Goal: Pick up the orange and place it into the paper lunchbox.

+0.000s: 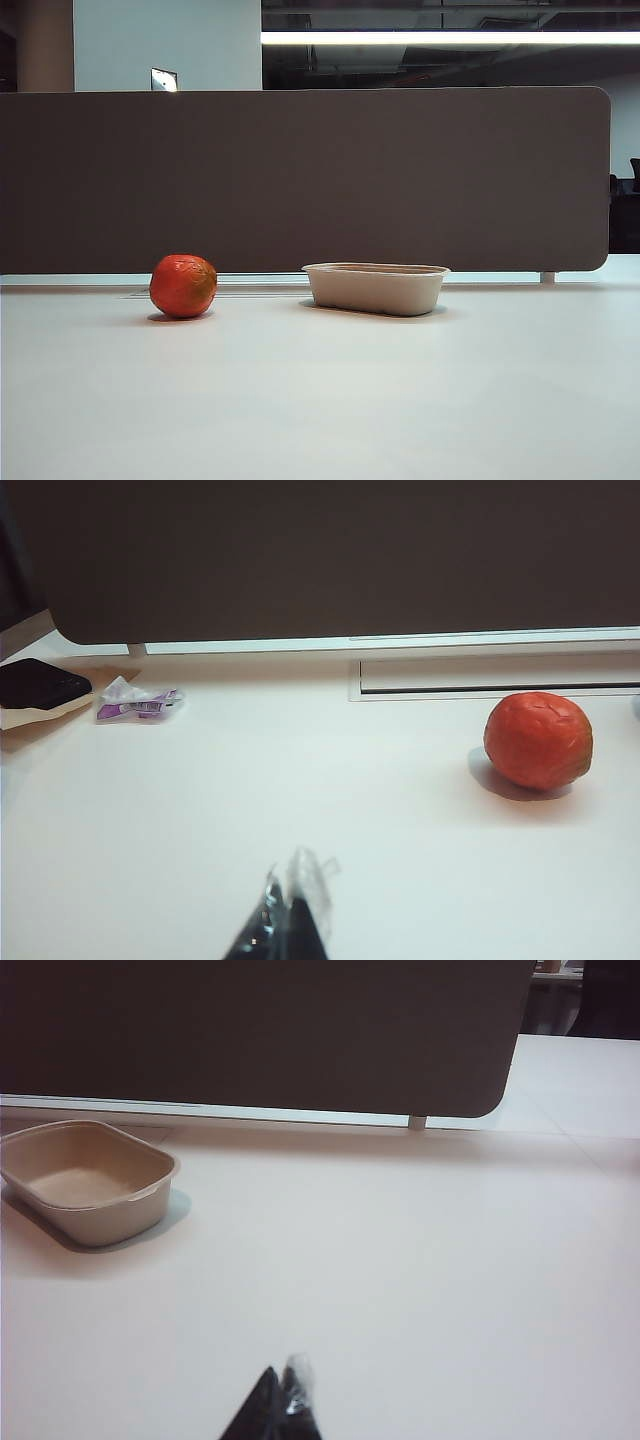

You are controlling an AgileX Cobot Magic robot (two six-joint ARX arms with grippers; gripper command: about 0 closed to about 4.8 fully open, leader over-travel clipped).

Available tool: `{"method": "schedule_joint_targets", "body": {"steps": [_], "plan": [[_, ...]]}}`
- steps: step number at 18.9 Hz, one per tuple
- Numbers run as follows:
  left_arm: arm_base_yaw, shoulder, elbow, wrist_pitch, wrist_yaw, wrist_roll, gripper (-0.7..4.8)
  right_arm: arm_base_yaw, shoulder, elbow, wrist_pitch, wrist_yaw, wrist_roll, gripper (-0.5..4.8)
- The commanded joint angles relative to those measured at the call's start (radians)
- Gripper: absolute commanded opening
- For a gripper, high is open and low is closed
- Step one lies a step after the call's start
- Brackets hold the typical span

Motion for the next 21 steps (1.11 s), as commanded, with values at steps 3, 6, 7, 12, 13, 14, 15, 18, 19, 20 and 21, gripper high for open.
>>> {"method": "schedule_joint_targets", "body": {"steps": [3,6,7,12,13,14,15,18,19,20,21], "plan": [[0.001,-0.003,-0.002,0.006,0.005,-0.003,-0.05,0.001,-0.001,-0.003,0.017,0.008,0.019,-0.05],[0.001,-0.003,-0.002,0.006,0.005,-0.003,-0.05,0.001,-0.001,-0.002,0.017,0.008,0.019,-0.05],[0.001,-0.003,-0.002,0.006,0.005,-0.003,-0.05,0.001,-0.001,-0.002,0.017,0.008,0.019,-0.05],[0.001,-0.003,0.004,0.010,0.004,-0.050,-0.05,0.001,-0.001,0.035,0.017,0.010,0.026,-0.05],[0.001,-0.003,0.009,0.010,0.004,-0.061,-0.05,0.001,-0.001,0.046,0.016,0.010,0.029,-0.05],[0.001,-0.003,0.019,0.012,0.005,-0.075,-0.05,0.001,-0.001,0.065,0.015,0.011,0.034,-0.05],[0.001,-0.003,0.043,0.014,0.004,-0.093,-0.05,0.001,-0.001,0.102,0.011,0.023,0.043,-0.05],[0.001,0.004,0.118,0.014,-0.007,-0.145,-0.05,0.001,0.006,0.203,0.008,0.084,0.042,-0.05],[0.001,0.011,0.137,0.013,-0.015,-0.150,-0.05,0.001,0.014,0.229,0.005,0.099,0.042,-0.05],[0.001,0.027,0.161,0.014,-0.020,-0.154,-0.05,0.001,0.031,0.263,-0.001,0.111,0.042,-0.05],[0.001,0.043,0.181,0.014,-0.024,-0.154,-0.05,0.001,0.048,0.292,-0.010,0.115,0.042,-0.05]]}}
